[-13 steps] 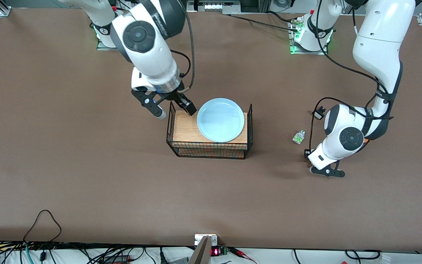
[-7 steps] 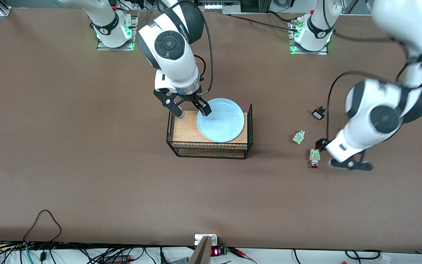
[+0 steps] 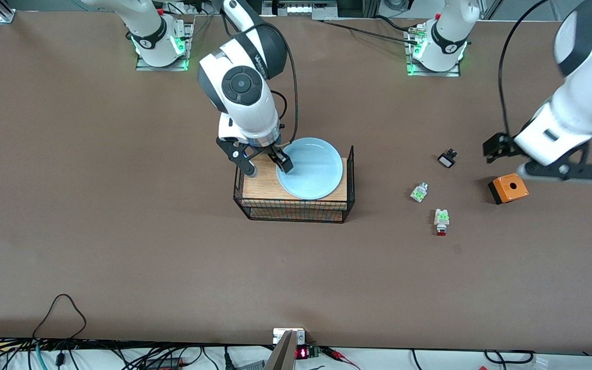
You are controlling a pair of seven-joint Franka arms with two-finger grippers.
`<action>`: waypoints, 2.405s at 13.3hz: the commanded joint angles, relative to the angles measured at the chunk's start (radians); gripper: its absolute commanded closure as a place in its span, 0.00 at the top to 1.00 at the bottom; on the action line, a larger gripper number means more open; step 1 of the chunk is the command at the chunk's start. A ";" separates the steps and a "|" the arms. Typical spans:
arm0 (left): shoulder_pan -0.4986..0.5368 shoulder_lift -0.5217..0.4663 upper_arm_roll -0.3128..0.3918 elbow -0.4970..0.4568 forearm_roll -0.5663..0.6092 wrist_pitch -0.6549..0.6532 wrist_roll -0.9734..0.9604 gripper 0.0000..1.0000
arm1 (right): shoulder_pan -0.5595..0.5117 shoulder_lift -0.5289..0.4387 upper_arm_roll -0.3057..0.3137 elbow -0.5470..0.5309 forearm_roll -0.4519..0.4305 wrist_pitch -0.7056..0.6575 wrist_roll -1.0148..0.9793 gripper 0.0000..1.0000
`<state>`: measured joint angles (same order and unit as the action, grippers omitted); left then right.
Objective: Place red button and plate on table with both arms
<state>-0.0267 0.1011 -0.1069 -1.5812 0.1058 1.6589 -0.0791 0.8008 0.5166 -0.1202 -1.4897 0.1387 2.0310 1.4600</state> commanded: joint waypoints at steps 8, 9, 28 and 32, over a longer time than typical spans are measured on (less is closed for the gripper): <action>0.025 -0.052 -0.005 0.000 -0.086 -0.034 0.015 1.00 | 0.040 0.031 -0.001 -0.003 0.013 0.011 0.016 1.00; 0.036 -0.052 -0.004 0.000 -0.100 -0.036 0.016 1.00 | 0.040 0.030 -0.001 -0.009 0.012 0.011 0.014 0.98; 0.148 -0.049 -0.071 0.055 -0.133 -0.096 -0.008 1.00 | 0.044 0.026 -0.001 -0.020 0.073 0.014 -0.009 0.01; 0.146 -0.035 -0.069 0.072 -0.132 -0.096 -0.008 1.00 | 0.051 0.020 -0.002 -0.020 0.073 0.009 -0.040 0.00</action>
<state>0.1186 0.0475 -0.1719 -1.5439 -0.0226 1.5806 -0.0743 0.8434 0.5447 -0.1178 -1.4970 0.1991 2.0440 1.4426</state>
